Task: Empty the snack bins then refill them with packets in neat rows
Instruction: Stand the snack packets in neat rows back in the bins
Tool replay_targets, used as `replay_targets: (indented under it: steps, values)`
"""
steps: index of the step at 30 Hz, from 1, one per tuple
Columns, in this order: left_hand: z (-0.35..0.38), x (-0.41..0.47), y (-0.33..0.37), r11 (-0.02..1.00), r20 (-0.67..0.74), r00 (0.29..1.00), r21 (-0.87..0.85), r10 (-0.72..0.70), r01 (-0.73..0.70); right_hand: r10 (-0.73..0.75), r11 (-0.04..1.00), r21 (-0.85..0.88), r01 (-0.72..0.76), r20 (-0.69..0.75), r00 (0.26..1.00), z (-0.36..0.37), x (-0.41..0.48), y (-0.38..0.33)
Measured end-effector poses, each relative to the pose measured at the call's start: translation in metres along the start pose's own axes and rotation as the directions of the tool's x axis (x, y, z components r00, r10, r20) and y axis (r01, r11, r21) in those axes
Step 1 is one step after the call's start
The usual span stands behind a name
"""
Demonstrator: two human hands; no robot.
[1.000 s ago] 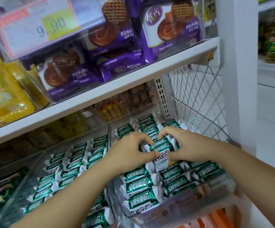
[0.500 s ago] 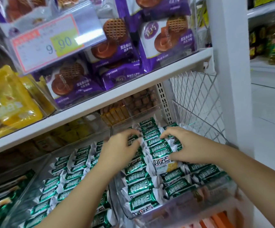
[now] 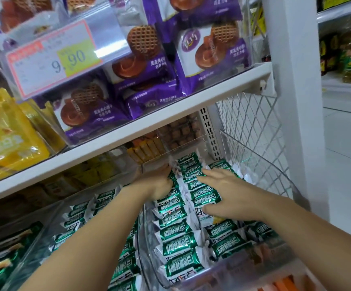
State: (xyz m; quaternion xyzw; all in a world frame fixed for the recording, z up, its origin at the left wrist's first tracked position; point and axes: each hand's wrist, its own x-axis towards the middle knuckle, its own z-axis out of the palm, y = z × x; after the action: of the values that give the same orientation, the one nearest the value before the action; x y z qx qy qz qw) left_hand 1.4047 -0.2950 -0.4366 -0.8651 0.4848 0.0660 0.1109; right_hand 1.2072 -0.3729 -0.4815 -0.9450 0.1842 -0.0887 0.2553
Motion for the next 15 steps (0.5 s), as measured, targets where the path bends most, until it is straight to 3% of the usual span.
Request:
replay_targets:
  steps: [5,8,12,15]
  values:
    - [-0.007,0.002,0.006,0.997,0.026,0.999,0.078,0.027,-0.029,0.003,1.000,0.024,-0.002,-0.020,1.000,0.003,0.004,0.001]
    - [-0.007,-0.009,0.006,0.999,-0.006,0.999,-0.002,0.039,-0.039,0.002,0.998,0.058,-0.001,-0.013,1.000,0.001,0.002,0.002]
    - [-0.003,-0.038,0.021,0.993,-0.156,0.983,-0.056,0.094,-0.104,-0.015,0.998,0.063,0.017,-0.034,0.999,-0.008,-0.003,0.001]
    - [0.002,-0.061,0.036,0.981,-0.115,0.976,-0.044,0.185,-0.191,-0.012,0.999,0.033,0.013,-0.034,0.999,-0.021,-0.006,0.004]
